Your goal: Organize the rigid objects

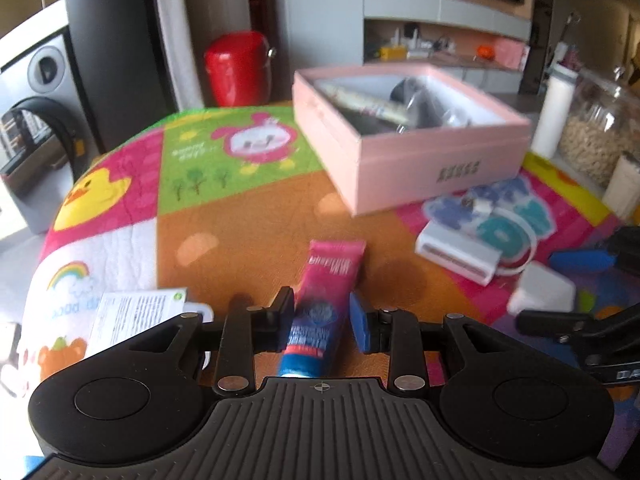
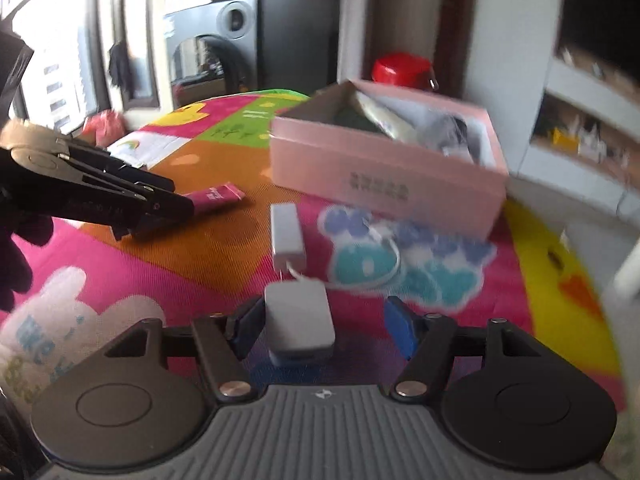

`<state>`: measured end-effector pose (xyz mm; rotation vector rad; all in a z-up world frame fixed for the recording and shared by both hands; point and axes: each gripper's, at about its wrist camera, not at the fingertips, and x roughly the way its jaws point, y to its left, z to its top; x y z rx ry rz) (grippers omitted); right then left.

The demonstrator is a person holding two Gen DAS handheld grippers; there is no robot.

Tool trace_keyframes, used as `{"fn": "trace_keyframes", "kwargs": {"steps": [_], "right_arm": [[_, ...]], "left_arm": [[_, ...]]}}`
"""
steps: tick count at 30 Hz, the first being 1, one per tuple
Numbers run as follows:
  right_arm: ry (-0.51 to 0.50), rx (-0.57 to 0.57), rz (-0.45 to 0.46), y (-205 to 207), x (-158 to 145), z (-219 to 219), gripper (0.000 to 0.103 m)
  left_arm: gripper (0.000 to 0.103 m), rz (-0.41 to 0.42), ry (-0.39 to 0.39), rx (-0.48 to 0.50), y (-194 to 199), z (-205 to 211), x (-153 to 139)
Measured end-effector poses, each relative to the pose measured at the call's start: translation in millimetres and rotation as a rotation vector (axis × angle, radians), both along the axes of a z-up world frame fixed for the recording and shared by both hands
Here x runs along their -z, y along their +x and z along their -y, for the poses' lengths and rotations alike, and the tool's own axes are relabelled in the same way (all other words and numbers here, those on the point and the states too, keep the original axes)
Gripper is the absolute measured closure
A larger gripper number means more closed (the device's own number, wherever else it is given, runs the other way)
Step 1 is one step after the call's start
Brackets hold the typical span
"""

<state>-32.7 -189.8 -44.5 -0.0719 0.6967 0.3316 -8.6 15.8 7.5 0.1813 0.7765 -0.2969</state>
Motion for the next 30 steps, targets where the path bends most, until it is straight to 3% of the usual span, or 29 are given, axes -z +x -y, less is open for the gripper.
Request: {"fn": "trace_keyframes", "kwargs": {"steps": [2,5,9,13,19,30], "right_arm": [[0.034,-0.008,0.021,-2.1,4.5,1.9,0.023],[0.003,-0.029,0.018,-0.9,6.1,-6.6,0.015],[-0.003,-0.037,0.014,0.7,7.1,-11.1,0.013],[-0.009,-0.045,0.011,1.0,8.0,-12.0,0.009],[-0.023,-0.084,-0.016,5.1,8.7,-16.6,0.0],[-0.073,-0.127,-0.047,12.3,3.4,-21.7,0.0]], "left_arm": [[0.066,-0.018,-0.03,0.0,-0.3,-6.0,4.4],[0.066,-0.023,-0.056,0.019,-9.3,-11.4,5.2],[0.071,-0.016,-0.107,0.005,-25.3,-16.1,7.1],[0.072,-0.026,-0.229,-0.029,-40.0,-32.5,9.4],[0.072,-0.035,-0.163,-0.094,-71.7,-53.2,3.1],[0.071,-0.011,-0.23,-0.121,-66.1,-67.9,7.8]]}}
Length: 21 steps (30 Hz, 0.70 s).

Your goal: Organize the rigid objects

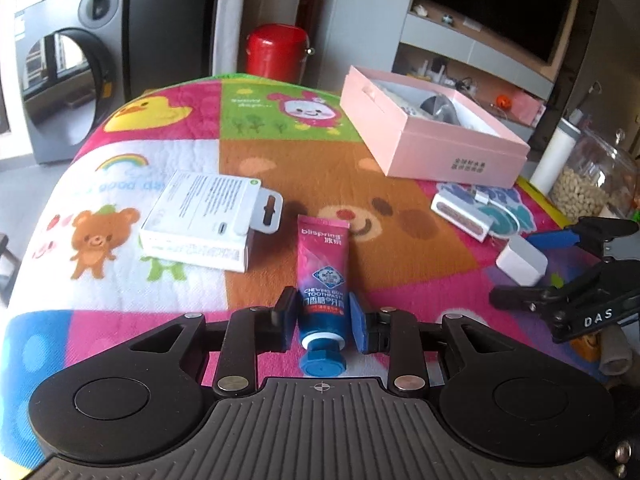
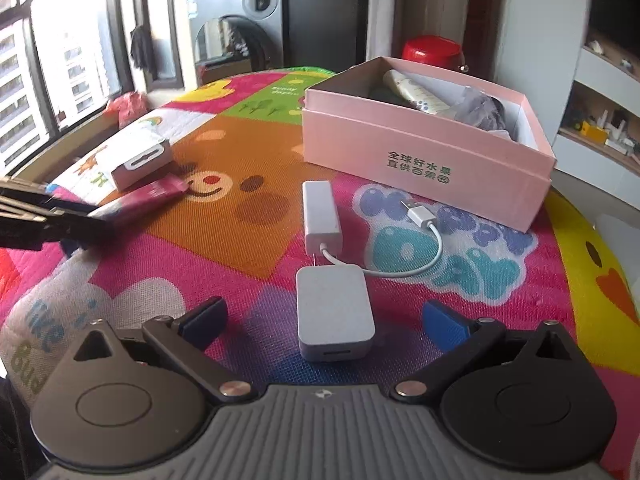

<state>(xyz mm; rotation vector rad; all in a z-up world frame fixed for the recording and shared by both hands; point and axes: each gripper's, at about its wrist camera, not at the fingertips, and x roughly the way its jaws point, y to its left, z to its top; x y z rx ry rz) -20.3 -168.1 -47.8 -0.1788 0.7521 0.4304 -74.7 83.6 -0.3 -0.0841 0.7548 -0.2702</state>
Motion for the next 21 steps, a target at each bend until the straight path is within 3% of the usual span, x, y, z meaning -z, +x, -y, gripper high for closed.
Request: {"fn": "trace_keyframes", "kwargs": {"steps": [3,8,11,15,21], "right_arm": [[-0.012,-0.038,-0.055,9.4,-14.9,-5.4,0.019],[0.028,-0.179,0.073,10.0,-56.5,-40.3,0.019],[0.099,-0.298,0.04,33.3,-69.1,-83.9,0.018],[0.092,-0.432,-0.067,68.7,-58.8,-155.3,0.018],[-0.019,-0.5,-0.089,96.9,-31.8,-219.4,0.018]], "left_arm": [[0.072,-0.014,0.002,-0.008,-3.6,-1.8,-1.7],[0.072,-0.022,0.051,-0.009,-27.3,-12.3,-4.8],[0.072,-0.029,0.046,-0.017,-37.7,-21.9,-4.8],[0.071,-0.026,0.039,-0.015,-43.4,-24.6,-4.3],[0.071,-0.036,0.04,0.002,-36.1,-22.4,-5.9]]}}
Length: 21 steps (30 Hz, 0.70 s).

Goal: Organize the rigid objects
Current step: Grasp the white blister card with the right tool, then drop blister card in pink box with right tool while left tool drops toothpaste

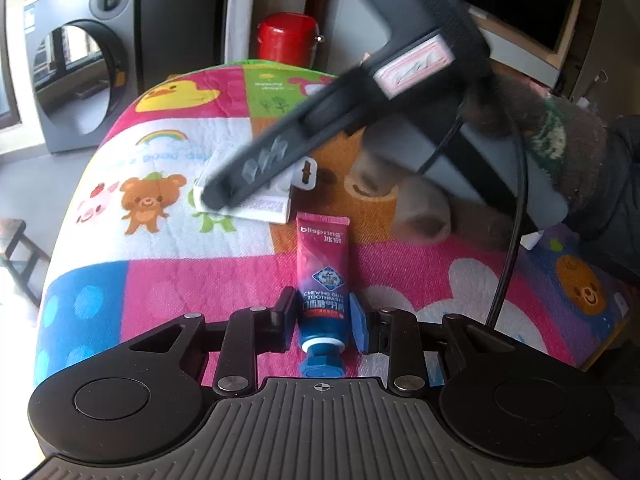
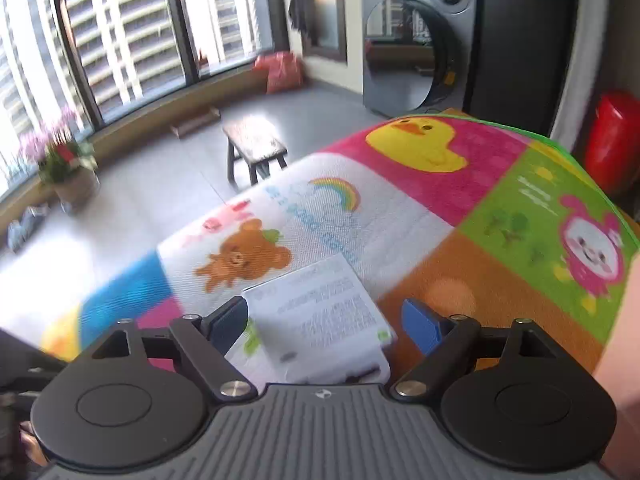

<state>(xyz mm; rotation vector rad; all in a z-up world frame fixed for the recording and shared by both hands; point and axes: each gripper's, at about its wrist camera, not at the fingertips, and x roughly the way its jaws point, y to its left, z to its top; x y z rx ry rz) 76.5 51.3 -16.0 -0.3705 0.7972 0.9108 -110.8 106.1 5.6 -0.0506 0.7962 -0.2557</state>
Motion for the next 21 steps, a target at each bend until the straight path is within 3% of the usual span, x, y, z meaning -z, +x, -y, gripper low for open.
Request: {"fn": "trace_keyframes", "kwargs": {"steps": [1,4,6,14,19,21], "right_arm": [[-0.026,-0.015,0.002,-1.2,4.3,-3.9,0.018],[-0.042,-0.038,0.046,-16.5,4.2,3.1,0.031],[-0.02,-0.003,0.045,-24.5,-5.0,20.0,0.035],[0.099,0.266,0.127,-58.7,-54.1,140.8,0.035],[0.224,0.417,0.042,-90.6,-51.0,228.7,0.035],[0.229,0.484,0.06,-104.6,-44.3,250.2,0.035]], "left_arm": [[0.071,-0.001,0.001,0.003,2.4,1.1,-0.2],[0.07,-0.004,0.017,0.011,9.4,6.9,-0.9],[0.07,-0.004,0.035,0.014,15.2,11.8,-1.4],[0.069,0.001,0.083,0.026,31.0,30.3,-1.0],[0.069,-0.01,0.116,0.054,30.9,47.4,-3.0],[0.069,-0.015,0.121,0.086,28.9,57.6,-4.2]]}}
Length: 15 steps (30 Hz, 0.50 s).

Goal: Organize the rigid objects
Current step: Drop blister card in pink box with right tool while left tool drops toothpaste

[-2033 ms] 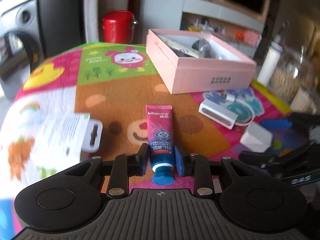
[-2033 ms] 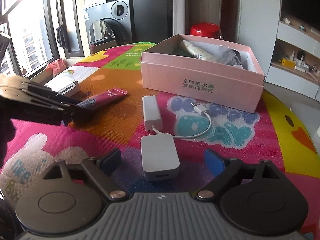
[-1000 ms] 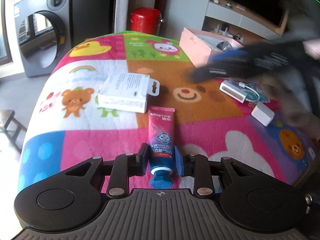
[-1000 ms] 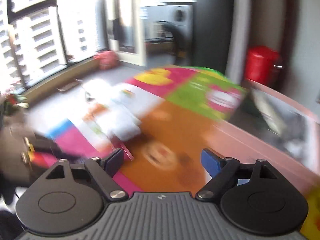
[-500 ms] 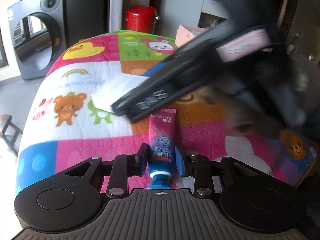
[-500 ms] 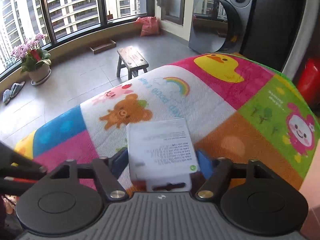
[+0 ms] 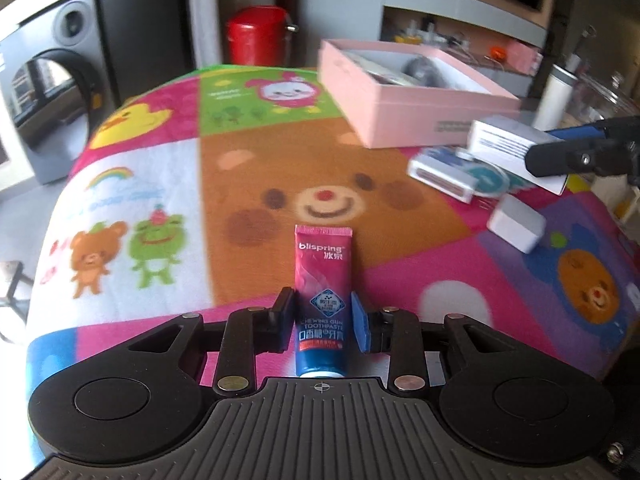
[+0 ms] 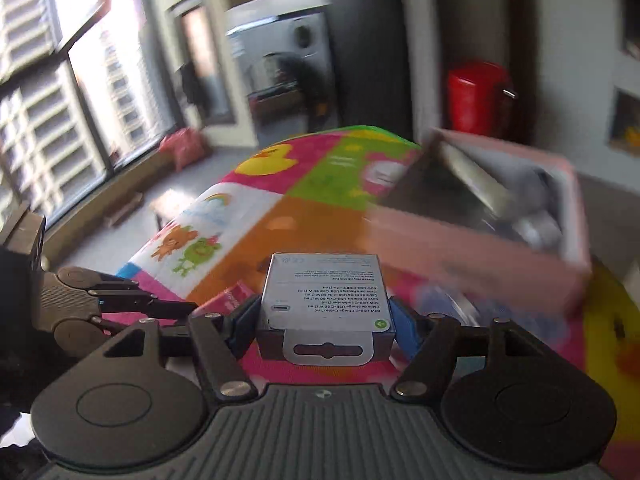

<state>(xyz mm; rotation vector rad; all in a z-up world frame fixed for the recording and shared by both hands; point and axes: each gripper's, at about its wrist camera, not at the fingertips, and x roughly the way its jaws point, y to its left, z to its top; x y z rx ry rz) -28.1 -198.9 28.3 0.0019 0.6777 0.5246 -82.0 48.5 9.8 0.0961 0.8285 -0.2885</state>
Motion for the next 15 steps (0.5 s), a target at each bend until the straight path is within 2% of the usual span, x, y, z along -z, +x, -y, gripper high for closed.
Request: {"fn": "trace_keyframes", "kwargs": {"steps": [2,4,9,15], "right_arm": [[-0.062,0.085,0.04,-16.5,7.9,17.4,0.035],[-0.078,0.149,0.051,-27.4,14.6,34.0,0.035],[-0.046,0.217,0.022,-42.3,24.9,60.6,0.035],[-0.132,0.254,0.028,-57.3,31.7,58.2,0.035]], "left_arm": [[0.069,0.002,0.017,0.033,-4.8,10.1,-0.3],[0.069,-0.001,0.02,0.064,-9.0,19.4,-0.1],[0.069,-0.003,-0.018,0.125,-17.7,37.2,-1.7],[0.069,0.034,-0.041,0.177,-31.3,49.8,-14.7]]}}
